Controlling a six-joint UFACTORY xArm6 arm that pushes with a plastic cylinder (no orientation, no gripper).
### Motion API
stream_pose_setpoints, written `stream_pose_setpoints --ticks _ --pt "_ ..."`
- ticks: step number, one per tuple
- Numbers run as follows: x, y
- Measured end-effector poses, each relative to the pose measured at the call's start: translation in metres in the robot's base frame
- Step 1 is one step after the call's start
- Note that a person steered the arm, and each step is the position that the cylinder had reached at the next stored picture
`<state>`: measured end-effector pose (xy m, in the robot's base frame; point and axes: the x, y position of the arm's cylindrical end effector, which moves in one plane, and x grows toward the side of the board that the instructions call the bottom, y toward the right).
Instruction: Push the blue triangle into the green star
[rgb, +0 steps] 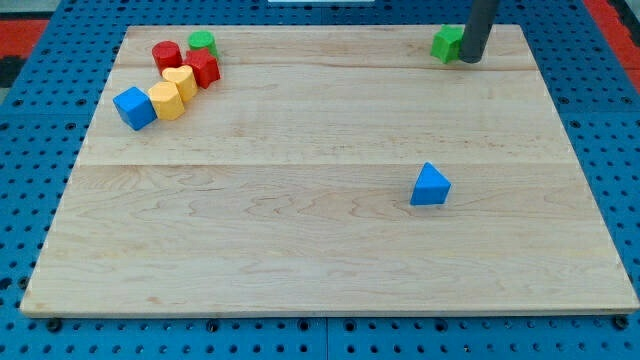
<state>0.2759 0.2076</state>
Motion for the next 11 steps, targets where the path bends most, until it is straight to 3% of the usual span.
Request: stream_pose_setpoints --ticks 2,4,8,9,10,11 --pt "0.153 0.043" --pt "0.216 0.034" --pt "0.229 0.023" --pt "0.245 -0.018" --pt "0.233 -0.088" --pt "0.205 -0.094"
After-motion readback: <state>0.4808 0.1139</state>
